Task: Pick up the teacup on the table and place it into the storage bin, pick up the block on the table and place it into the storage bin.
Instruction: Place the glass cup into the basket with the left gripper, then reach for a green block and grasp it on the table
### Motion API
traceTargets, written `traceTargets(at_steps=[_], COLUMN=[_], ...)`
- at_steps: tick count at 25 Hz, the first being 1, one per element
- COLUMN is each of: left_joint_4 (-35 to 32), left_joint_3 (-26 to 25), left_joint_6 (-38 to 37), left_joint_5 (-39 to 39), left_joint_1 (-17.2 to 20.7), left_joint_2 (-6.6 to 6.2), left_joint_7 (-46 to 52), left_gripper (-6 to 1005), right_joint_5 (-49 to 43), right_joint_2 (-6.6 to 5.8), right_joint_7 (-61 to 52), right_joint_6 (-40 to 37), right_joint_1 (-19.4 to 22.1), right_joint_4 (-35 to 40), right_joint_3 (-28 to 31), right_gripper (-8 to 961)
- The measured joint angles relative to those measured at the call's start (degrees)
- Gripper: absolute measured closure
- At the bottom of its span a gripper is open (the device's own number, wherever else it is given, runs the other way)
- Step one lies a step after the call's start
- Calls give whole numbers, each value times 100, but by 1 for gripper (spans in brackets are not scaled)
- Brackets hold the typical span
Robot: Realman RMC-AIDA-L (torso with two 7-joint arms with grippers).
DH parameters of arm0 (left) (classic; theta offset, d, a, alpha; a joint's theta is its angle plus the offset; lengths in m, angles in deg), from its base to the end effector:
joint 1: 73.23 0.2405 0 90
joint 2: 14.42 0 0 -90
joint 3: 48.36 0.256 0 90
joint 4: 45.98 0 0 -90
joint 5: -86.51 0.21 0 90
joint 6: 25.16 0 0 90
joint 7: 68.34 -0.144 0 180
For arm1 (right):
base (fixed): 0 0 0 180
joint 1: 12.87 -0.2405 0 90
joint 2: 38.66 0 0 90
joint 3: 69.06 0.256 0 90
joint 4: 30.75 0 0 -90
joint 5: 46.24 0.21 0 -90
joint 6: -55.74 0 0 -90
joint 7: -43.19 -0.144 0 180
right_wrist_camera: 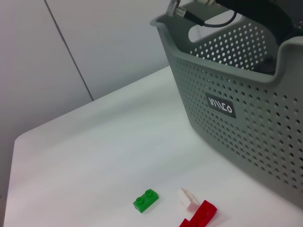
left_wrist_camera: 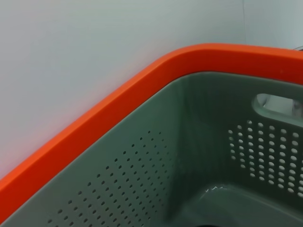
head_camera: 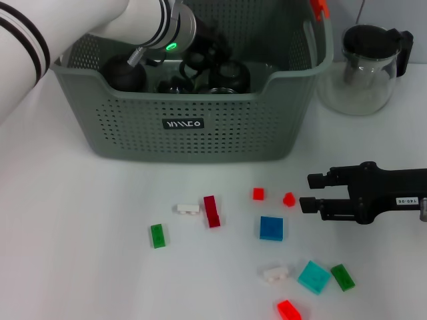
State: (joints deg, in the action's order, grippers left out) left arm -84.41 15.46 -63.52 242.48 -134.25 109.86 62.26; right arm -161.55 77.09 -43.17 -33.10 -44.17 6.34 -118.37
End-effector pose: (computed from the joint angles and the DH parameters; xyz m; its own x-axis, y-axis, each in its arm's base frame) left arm -0.1102 0.4855 -0.0519 0.9431 0.3292 0.0460 0.2665 -0.6661 -0.6966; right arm 0.2635 0.3299 -0.0029 0.8262 -0.4284 -0.3659 -0.4770 -0.8775 -0.0497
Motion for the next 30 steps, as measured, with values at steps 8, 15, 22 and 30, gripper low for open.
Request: traceTargets(at_steps=[8,15,22,30], left_joint_4=[-82,-2027,-3886,-3407], left_joint_3=[-62,-207,-780,-850], left_joint_6=[-86,-1442,-4319,-7022], left_joint_5=[-42,-1088,-4172,-5001], left_joint_1=[7,757,2006,2731], left_joint_2=[-19,-36,-37,31], left_joint_7=[132,293,-903,-2595], left_gripper=[437,283,127,127], right_joint_5=[0,0,0,-57], right_joint_2=[0,-18,-85,-393], right_joint_7=[9,14,60,151], right_joint_6=[0,-60,-130,-760], right_joint_1=[38,47,54,66], right_joint_4=[0,0,0,102], right_joint_3=[14,0,23,-2], right_gripper=[336,336,335,335])
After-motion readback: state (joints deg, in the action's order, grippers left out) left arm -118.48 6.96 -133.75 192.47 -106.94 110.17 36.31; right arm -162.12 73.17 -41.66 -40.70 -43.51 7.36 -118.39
